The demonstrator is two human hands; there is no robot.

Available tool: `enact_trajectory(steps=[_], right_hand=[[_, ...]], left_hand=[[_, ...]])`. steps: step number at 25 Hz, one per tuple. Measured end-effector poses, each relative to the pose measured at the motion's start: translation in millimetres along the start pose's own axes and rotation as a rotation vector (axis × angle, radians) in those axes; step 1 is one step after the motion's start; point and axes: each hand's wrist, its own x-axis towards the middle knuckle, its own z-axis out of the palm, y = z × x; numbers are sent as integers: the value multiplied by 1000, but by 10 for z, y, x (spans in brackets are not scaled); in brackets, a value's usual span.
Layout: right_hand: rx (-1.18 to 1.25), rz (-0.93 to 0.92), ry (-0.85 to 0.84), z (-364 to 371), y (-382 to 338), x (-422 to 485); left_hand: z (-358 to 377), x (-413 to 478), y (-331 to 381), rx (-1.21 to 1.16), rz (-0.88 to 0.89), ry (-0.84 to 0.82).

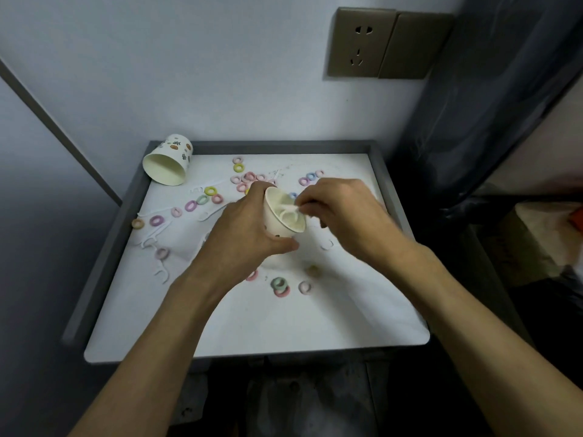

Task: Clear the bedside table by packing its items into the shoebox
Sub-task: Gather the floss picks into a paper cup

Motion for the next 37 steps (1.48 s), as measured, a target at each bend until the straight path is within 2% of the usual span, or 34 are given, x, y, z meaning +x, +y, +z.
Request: enact_trajectory(steps=[3,6,8,11,13,18,25,30,33,35,37], right_hand=[[164,-13,-36,55,-110,-41],[319,99,134,-14,29,-50],[220,193,136,-76,247,-91],[-126,368,-194,-38,581,-248],[-237,392,-270,34,693,-346],[-152,326,-204,66,776,-411],[29,459,43,-23,880,-425],[-104,358,41,17,837,-376],[-160,292,-82,33,746,-381],[-255,338,-164,120,677,-411],[-322,385,-160,181,627,-415]], left_hand=[[12,-24,50,-21,30,-36],[-4,-25,58,3,41,-18],[-24,-16,51,12,24,1],[-41,-12,48,9,1,11],[-34,-7,51,7,-5,7],[11,10,81,17,6,-6],[45,42,102,35,-9,-12],[56,50,120,43,-3,-24],[57,55,119,43,-3,-22],[59,51,125,40,2,-22],[57,41,126,43,2,-25]])
